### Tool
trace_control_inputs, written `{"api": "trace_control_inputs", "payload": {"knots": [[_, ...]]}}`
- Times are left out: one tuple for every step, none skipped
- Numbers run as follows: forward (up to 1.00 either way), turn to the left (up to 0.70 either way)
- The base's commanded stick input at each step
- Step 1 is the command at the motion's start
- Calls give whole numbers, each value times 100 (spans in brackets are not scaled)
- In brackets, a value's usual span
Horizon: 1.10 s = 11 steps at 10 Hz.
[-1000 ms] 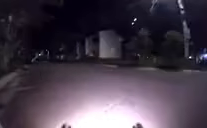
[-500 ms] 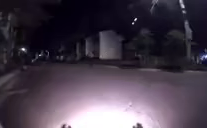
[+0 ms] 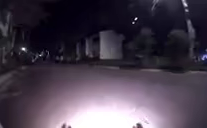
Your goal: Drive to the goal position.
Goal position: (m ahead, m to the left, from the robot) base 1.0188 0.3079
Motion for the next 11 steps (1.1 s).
{"api": "trace_control_inputs", "payload": {"knots": [[60, 0], [60, 0], [60, 0], [60, 0], [60, 0], [60, 0], [60, 0], [60, 0], [60, 0], [60, 0], [60, 0]]}}
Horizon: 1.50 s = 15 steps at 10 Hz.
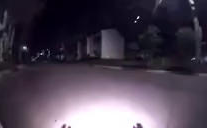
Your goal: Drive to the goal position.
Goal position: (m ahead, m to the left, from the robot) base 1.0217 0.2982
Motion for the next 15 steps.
{"api": "trace_control_inputs", "payload": {"knots": [[60, 0], [60, 0], [60, 0], [60, 0], [60, 0], [60, 0], [60, 0], [60, 0], [60, 0], [60, 0], [60, 0], [60, 0], [60, 0], [60, 0], [60, 0]]}}
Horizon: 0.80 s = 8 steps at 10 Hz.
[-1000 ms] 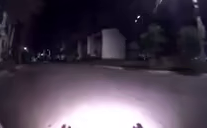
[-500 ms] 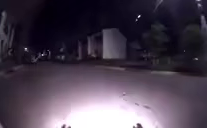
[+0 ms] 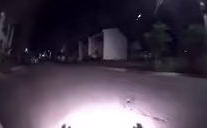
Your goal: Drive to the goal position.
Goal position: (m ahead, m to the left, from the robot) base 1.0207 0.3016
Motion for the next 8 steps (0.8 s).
{"api": "trace_control_inputs", "payload": {"knots": [[60, 0], [60, 0], [60, 0], [60, 0], [60, 0], [60, 0], [60, 0], [60, 0]]}}
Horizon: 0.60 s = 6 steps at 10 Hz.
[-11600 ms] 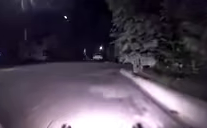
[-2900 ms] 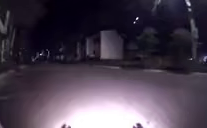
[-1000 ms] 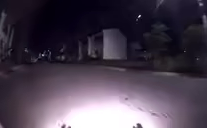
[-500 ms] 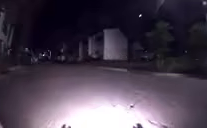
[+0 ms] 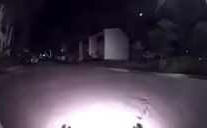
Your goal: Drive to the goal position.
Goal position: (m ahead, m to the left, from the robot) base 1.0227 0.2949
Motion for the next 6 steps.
{"api": "trace_control_inputs", "payload": {"knots": [[60, 0], [60, 0], [60, 0], [60, 0], [60, 0], [60, 0]]}}
